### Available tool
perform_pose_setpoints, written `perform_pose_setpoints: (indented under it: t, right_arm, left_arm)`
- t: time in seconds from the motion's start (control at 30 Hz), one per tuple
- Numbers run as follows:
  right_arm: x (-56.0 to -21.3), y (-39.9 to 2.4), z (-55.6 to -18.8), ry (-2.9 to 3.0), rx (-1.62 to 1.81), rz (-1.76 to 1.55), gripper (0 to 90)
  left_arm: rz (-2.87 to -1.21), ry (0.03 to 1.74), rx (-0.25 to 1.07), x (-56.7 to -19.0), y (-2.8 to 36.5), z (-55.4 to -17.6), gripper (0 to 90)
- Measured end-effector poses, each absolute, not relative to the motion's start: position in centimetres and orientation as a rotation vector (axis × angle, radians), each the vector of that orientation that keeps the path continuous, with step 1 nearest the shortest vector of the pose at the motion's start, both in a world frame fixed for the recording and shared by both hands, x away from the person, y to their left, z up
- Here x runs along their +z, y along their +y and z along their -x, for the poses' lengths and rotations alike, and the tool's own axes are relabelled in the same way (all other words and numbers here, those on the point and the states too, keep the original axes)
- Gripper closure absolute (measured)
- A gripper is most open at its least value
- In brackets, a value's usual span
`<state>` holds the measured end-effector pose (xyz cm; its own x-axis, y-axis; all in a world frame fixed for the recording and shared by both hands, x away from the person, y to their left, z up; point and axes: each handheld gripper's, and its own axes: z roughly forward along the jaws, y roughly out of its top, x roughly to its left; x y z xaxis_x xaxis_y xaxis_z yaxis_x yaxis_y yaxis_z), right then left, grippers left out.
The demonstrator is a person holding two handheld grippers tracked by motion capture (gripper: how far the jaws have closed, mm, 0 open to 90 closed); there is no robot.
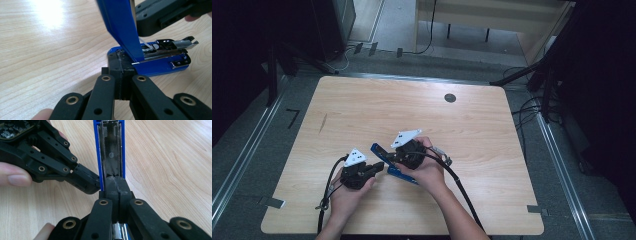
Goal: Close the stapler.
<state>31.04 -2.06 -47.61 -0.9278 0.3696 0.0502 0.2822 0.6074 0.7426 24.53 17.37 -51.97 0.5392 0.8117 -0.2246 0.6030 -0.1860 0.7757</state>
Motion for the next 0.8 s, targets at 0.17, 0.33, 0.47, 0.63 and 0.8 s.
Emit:
perform_pose_setpoints:
  t: [0.17, 0.33, 0.47, 0.63, 0.8]
  right_arm:
    - [-47.5, -2.4, -30.9, 2.715, 1.23, -0.556, 90.0]
    - [-47.3, -2.8, -30.8, 2.707, 1.24, -0.564, 90.0]
    - [-47.3, -3.1, -30.6, 2.703, 1.243, -0.572, 90.0]
    - [-47.2, -3.5, -30.5, 2.696, 1.254, -0.577, 90.0]
    - [-47.2, -3.8, -30.4, 2.69, 1.257, -0.58, 90.0]
  left_arm:
    - [-1.905, 1.148, 0.279, -52.4, 16.8, -24.3, 90.0]
    - [-1.921, 1.131, 0.263, -52.8, 16.0, -23.9, 90.0]
    - [-1.933, 1.113, 0.269, -52.8, 15.5, -23.7, 90.0]
    - [-1.941, 1.079, 0.269, -52.9, 14.7, -23.5, 90.0]
    - [-1.968, 1.059, 0.298, -53.1, 13.8, -23.4, 90.0]
